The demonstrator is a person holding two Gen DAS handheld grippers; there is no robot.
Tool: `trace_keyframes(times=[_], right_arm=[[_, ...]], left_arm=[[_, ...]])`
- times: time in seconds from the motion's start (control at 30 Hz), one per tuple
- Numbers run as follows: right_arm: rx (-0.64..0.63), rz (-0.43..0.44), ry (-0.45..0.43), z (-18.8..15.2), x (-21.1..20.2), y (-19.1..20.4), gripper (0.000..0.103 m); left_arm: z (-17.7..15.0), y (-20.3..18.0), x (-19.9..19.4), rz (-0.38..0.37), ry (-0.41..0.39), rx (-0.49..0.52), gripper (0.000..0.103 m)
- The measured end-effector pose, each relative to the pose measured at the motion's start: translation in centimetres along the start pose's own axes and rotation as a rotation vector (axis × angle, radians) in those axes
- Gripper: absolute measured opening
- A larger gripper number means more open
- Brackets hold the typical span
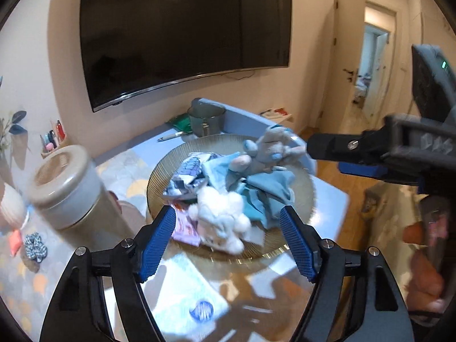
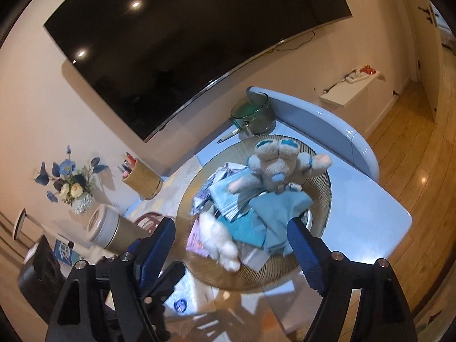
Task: Organize soft objects
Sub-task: 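Lower both items into the glass tray and open both grippers, then move both tools back over the bed toward the remaining items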
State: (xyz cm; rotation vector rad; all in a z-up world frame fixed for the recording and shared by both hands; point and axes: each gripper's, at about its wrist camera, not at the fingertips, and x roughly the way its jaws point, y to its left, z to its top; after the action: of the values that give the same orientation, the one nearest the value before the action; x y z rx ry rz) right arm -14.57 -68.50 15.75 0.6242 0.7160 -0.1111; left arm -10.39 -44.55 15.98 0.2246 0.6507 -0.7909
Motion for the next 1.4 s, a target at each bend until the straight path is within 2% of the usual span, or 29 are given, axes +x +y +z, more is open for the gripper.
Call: trace_keyframes(times=[0.07, 0.1, 0.17, 0.23, 0.3, 0.37, 0.47, 0.5, 0.63, 0.7, 0.77, 0.87, 0.97, 1.07, 1.2, 1.3, 1.4], right_arm=[[-0.028, -0.020, -0.042, -1.3, -1.2, 1.1, 0.079], [-0.037, -0.022, -0.049, -1.9, -1.5, 1.7, 0.079], [-0.050, 0.000, -0.051, -3.1, -2.1, 2.7, 0.079], [-0.073, 0.041, -0.045, -4.6, -2.4, 3.9, 0.079], [-0.109, 0.060, -0.044, -6.3, -2.4, 5.3, 0.079], [-0.143, 0.106, -0.034, -8.1, -1.9, 6.8, 0.080], [-0.123, 0.264, 0.059, -10.5, 0.0, 8.8, 0.080], [-0.135, 0.293, 0.082, -11.2, 0.5, 9.7, 0.080], [-0.328, 0.298, 0.203, -15.0, 3.2, 16.0, 0.080], [-0.429, 0.341, 0.316, -17.5, 5.2, 19.9, 0.085], [-0.475, 0.376, 0.414, -20.4, 7.8, 23.6, 0.088], [-0.533, 0.388, 0.469, -23.6, 11.1, 27.9, 0.088], [-0.600, 0.296, 0.449, -25.1, 13.8, 30.6, 0.088], [-0.640, 0.202, 0.398, -25.5, 17.3, 32.6, 0.088], [-0.659, 0.122, 0.346, -25.0, 21.0, 33.5, 0.088], [-0.627, 0.112, 0.329, -24.6, 22.9, 33.0, 0.088], [-0.618, 0.082, 0.274, -24.8, 23.5, 32.3, 0.088]], left_arm=[[-0.7, 0.4, -2.3, -0.003, -0.011, 0.006, 0.074], [-1.1, 0.6, -3.9, 0.055, -0.037, 0.016, 0.074], [-2.2, 1.6, -7.4, 0.222, -0.124, 0.040, 0.075], [-3.2, 3.4, -10.3, 0.288, -0.168, 0.041, 0.078], [-4.0, 5.5, -12.7, 0.315, -0.190, 0.032, 0.080], [-4.8, 8.3, -14.8, 0.380, -0.194, 0.018, 0.081], [-6.0, 12.4, -17.1, 0.469, -0.181, -0.001, 0.081], [-6.4, 13.8, -18.0, 0.496, -0.184, -0.014, 0.081], [-8.0, 20.0, -21.2, 0.606, -0.184, -0.106, 0.083], [-8.5, 22.8, -21.8, 0.660, -0.162, -0.166, 0.084], [-9.2, 25.0, -22.1, 0.712, -0.142, -0.196, 0.084], [-11.6, 28.0, -21.3, 0.732, -0.097, -0.198, 0.084], [-14.2, 30.3, -19.5, 0.722, -0.037, -0.216, 0.084], [-17.2, 32.8, -16.4, 0.667, 0.018, -0.260, 0.084], [-20.3, 35.8, -13.7, 0.610, 0.059, -0.361, 0.084], [-22.1, 37.8, -11.8, 0.579, 0.071, -0.440, 0.084], [-23.6, 38.7, -10.2, 0.593, 0.087, -0.487, 0.084]])
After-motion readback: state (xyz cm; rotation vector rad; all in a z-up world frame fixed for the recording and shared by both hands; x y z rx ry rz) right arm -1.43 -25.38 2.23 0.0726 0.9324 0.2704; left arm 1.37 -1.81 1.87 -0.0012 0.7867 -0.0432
